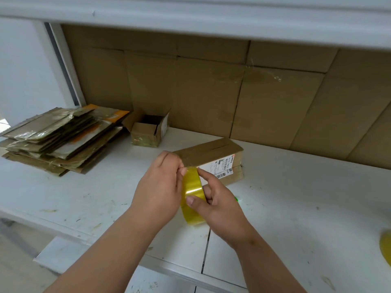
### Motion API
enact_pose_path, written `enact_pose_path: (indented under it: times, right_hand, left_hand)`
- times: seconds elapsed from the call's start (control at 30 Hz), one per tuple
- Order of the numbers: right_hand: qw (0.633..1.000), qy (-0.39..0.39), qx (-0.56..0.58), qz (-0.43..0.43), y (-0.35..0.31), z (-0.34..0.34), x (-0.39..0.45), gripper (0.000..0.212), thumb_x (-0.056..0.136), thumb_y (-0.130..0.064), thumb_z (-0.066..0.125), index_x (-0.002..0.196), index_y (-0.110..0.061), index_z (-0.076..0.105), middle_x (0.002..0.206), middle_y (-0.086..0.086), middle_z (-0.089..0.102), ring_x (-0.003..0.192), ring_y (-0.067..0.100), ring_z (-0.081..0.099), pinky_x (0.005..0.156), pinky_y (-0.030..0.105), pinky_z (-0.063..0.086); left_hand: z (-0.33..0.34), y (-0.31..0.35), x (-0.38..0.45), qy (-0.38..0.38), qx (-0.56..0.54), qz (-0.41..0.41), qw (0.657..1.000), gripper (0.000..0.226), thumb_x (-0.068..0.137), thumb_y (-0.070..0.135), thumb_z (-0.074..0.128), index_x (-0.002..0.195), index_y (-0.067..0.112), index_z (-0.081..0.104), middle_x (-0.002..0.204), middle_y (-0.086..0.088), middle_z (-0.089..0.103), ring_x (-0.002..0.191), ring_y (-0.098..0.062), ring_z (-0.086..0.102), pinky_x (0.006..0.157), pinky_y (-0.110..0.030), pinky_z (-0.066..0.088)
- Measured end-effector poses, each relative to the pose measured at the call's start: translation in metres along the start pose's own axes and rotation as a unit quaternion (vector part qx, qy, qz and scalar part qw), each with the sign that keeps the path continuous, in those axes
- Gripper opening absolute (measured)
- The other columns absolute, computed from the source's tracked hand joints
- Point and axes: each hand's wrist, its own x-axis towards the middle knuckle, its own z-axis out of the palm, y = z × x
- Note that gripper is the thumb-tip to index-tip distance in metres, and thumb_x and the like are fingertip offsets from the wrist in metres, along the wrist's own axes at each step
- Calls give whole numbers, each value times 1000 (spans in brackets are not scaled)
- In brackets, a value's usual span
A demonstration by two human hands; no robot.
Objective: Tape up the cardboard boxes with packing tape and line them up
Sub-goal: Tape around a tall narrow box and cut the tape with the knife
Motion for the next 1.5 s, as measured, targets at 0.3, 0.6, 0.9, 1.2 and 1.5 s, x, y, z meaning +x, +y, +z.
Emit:
enact_pose_path:
  times: [0.3, 0.6, 0.9, 1.2, 1.5]
  right_hand:
    - [997, 74, -3, -18, 1, -6, 0, 52, 94, -22, 66, 136, -44, 45, 83, -16, 70, 83, 4, 67, 76, 24, 53]
    - [996, 77, -47, -16, 10, -12, -13, 48, 95, -17, 63, 122, -55, 52, 94, -28, 62, 94, -6, 60, 80, 13, 45]
    - [988, 109, -108, -18, 16, -21, -24, 49, 93, -23, 63, 127, -57, 49, 113, -20, 62, 103, 3, 59, 90, 24, 51]
    - [931, 109, -344, -53, 9, -53, -32, 69, 98, -34, 54, 138, -71, 11, 144, -15, 50, 116, 23, 52, 106, 35, 38]
    - [833, 109, -537, 74, 31, -87, -26, 72, 97, -44, 49, 154, -39, 5, 134, 1, 59, 121, 22, 57, 113, 39, 27]
  left_hand:
    - [-7, 21, 1, 11, -121, -76, 990, 20, 98, 19, 55, 81, 26, 49, 71, 4, 57, 69, -2, 55, 53, -11, 41]
    - [2, 17, 4, -56, -285, -184, 939, 29, 101, 7, 49, 89, 29, 64, 78, 6, 65, 75, -9, 65, 58, -6, 44]
    - [20, 21, 4, -66, -118, -95, 986, 18, 87, 9, 71, 85, 27, 69, 87, 7, 60, 73, -4, 59, 63, -5, 42]
    - [47, 31, 5, -102, -242, -164, 951, 18, 86, 13, 73, 72, 24, 73, 98, 5, 64, 89, -9, 61, 75, -20, 46]
    - [71, 32, 11, -105, -170, -213, 956, 33, 101, 20, 53, 131, 30, 62, 104, 14, 71, 77, 6, 54, 65, -3, 39]
